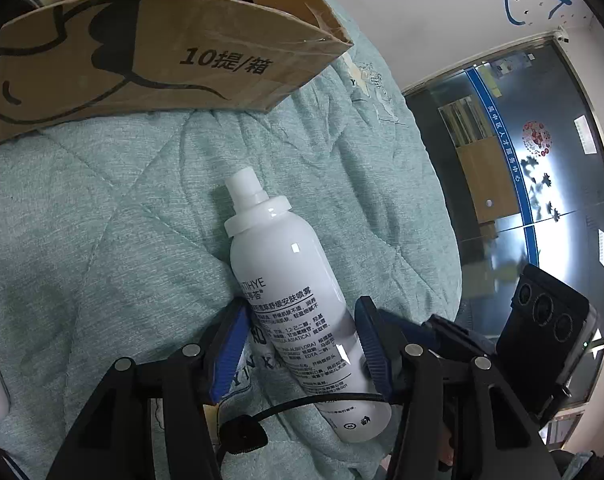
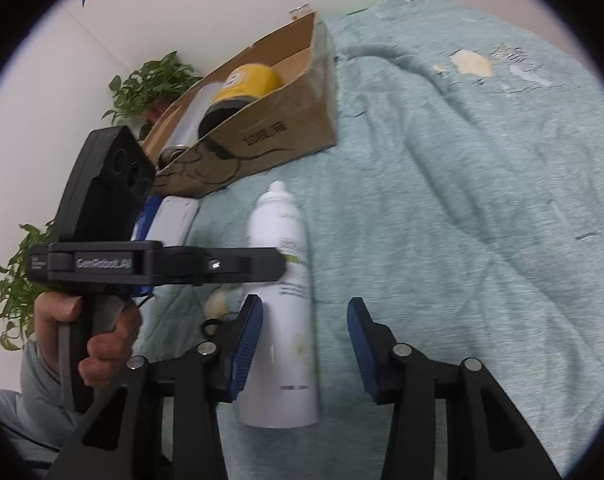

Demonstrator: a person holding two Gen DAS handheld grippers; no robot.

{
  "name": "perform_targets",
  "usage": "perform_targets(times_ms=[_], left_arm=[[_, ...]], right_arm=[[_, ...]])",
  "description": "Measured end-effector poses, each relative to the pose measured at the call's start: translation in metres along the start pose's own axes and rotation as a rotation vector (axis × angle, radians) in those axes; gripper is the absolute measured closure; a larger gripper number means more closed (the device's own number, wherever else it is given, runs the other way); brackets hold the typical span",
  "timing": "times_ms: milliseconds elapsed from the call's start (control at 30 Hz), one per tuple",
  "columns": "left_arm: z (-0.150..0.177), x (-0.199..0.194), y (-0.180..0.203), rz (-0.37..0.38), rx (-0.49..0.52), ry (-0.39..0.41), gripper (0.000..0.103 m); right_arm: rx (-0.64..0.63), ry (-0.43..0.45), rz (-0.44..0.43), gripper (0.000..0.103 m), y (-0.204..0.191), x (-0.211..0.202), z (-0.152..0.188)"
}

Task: Organize rigid objects
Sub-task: 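Grasp the white spray bottle with the right gripper while the left gripper clamps it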

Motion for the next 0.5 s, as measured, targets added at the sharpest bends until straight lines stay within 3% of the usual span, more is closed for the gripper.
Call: perform_targets(times_ms=[67, 133, 300, 500], left_arm=[[-0.002, 0.001, 0.000, -0.007, 0.003, 0.004, 0.052], [-0.002, 0.002, 0.001, -0.005, 0.005, 0.007, 0.053], [0.002, 0.004, -0.001, 0.020, -0.004, 0.001, 0.053], [0.003, 0.005, 0.002, 0.017, 0.011, -0.010, 0.054]], right_arm=[[-0.026, -0.038, -0.002, 0.064, -0.011, 0.008, 0.006], [-0.064, -0.046, 0.050, 0.063, -0.018, 0.013, 0.010], [-0.006, -0.052, 0.063, 0.061, -0.017, 0.020, 0.009], [-0.036, -0.101, 0.181, 0.060, -0.020, 0.045, 0.013]])
Point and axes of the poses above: each gripper's, at about its wrist camera, not at the fingertips, and x roughly the way its jaws point, y to its right, z to its underside, the point moved 10 cm from there along x, roughly the way its jaws point, and after that the axes turned 9 degrees about -z, right-handed, at the moved point
